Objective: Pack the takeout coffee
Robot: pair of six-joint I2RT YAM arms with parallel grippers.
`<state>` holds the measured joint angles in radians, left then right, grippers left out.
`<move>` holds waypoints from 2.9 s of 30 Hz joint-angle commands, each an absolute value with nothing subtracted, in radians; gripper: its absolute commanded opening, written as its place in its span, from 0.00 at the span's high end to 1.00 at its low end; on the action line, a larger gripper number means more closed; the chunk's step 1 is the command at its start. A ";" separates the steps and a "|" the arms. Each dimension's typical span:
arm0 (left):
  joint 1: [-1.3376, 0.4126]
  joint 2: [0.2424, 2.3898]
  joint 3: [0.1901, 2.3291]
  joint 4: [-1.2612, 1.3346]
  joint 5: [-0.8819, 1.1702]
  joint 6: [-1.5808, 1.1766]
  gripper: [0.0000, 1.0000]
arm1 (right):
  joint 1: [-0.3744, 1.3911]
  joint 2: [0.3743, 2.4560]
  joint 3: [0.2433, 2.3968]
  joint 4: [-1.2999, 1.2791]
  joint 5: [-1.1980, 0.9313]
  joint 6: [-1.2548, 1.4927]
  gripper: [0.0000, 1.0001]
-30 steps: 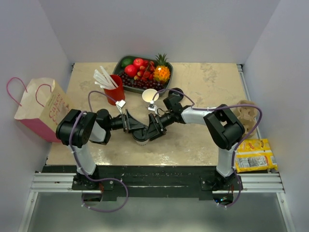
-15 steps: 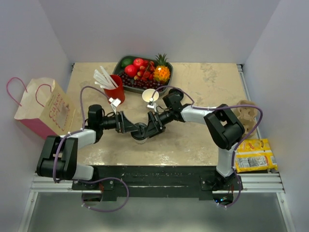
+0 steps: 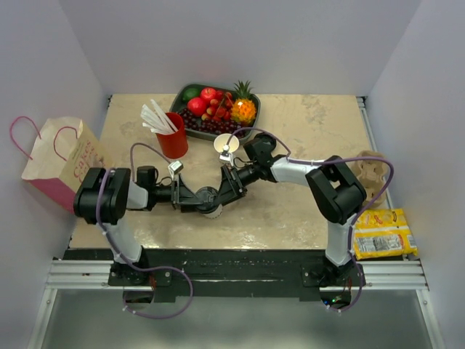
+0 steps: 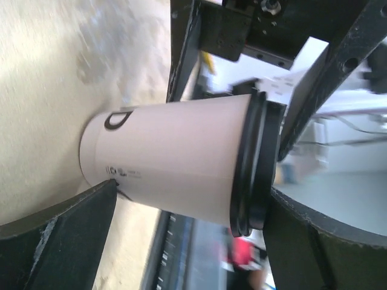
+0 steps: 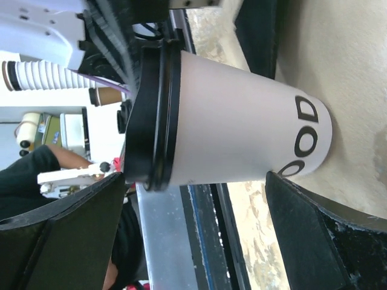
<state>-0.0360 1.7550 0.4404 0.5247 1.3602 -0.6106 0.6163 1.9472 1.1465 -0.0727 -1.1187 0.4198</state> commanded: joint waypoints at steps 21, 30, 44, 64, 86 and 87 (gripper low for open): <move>-0.026 1.576 0.426 0.697 1.126 -0.850 0.02 | 0.546 1.931 1.221 -0.199 -1.152 0.267 0.01; -0.025 1.485 0.681 0.183 1.031 -0.571 0.01 | 0.512 1.841 1.302 -0.379 -1.112 0.114 0.01; -0.025 1.177 1.078 -0.343 0.709 -0.055 0.02 | 0.319 1.701 1.687 -0.646 -0.571 -0.078 0.01; -0.026 1.194 1.152 -0.146 0.628 -0.198 0.10 | -0.181 1.565 1.622 -1.071 -0.002 -0.377 0.32; -0.049 1.381 1.422 -0.322 0.538 0.055 0.11 | -0.385 1.809 1.718 -1.005 0.092 -0.247 0.44; -0.049 1.378 1.416 -0.319 0.540 0.049 0.11 | -0.387 1.810 1.714 -1.008 0.106 -0.255 0.46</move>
<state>-0.0425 1.3674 1.3815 -0.3054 0.5514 0.0311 -0.3851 1.8114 1.6848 -1.0225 0.0395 -0.2764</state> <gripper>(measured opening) 0.883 0.565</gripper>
